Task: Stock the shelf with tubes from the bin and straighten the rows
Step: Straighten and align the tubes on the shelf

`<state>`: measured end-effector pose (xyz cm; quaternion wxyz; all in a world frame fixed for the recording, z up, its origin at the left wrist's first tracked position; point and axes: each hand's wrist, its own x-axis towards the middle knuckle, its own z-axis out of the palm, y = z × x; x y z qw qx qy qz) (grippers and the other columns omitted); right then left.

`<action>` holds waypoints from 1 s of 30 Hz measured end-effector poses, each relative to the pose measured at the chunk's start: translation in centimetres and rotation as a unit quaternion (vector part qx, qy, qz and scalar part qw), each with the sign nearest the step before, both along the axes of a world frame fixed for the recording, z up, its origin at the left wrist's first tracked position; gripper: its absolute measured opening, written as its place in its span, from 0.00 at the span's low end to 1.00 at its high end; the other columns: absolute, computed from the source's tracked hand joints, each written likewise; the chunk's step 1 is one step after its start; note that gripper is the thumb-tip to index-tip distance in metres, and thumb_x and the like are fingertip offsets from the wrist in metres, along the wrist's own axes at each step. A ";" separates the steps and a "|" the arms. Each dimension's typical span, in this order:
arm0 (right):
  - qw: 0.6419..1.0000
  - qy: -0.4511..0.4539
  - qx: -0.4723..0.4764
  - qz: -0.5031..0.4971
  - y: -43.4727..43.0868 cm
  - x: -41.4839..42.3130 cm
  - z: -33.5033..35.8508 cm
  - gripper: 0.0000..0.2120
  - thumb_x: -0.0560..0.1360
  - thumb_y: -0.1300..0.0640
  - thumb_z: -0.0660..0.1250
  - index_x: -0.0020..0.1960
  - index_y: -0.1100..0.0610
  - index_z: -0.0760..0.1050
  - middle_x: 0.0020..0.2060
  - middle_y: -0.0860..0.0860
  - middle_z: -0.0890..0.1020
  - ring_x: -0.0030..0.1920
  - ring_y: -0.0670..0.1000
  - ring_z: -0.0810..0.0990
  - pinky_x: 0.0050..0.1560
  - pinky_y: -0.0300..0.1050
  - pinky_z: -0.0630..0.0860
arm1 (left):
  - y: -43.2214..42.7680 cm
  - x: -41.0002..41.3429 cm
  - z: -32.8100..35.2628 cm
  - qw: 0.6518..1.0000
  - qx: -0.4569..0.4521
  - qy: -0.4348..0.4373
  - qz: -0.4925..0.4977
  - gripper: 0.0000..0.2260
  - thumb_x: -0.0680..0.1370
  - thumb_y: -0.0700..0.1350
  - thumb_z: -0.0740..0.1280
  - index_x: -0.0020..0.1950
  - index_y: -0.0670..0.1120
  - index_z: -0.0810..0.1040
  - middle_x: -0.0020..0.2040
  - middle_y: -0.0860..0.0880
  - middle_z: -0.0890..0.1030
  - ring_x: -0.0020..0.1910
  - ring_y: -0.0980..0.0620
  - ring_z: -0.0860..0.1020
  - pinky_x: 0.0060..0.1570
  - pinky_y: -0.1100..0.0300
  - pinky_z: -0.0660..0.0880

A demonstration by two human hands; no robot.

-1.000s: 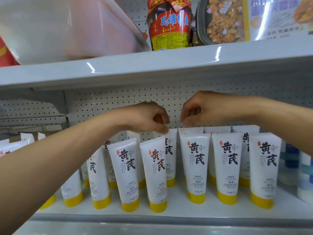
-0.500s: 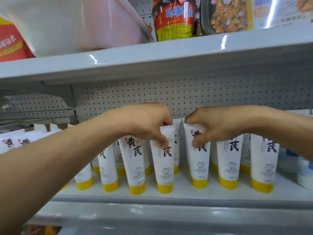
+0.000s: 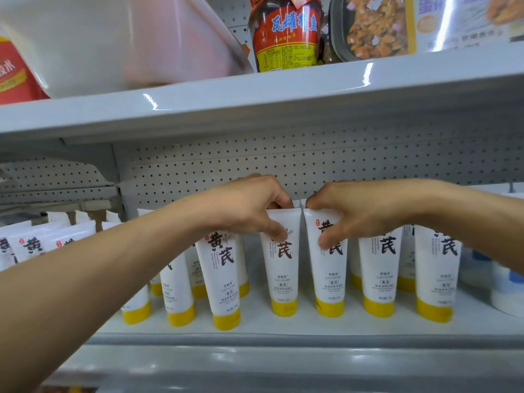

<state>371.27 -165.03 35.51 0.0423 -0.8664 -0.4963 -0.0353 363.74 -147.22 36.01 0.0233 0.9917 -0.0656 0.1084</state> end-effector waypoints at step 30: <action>0.983 -0.018 0.174 0.053 1.4 -1.1 1.3 0.06 0.76 0.49 0.68 0.51 0.47 0.80 0.45 0.39 0.81 0.47 0.38 0.79 0.46 0.35 0.74 | 5.8 -4.9 2.9 0.990 -0.123 -0.071 0.016 0.07 0.79 0.49 0.67 0.53 0.60 0.81 0.50 0.64 0.81 0.46 0.72 0.77 0.42 0.77 0.68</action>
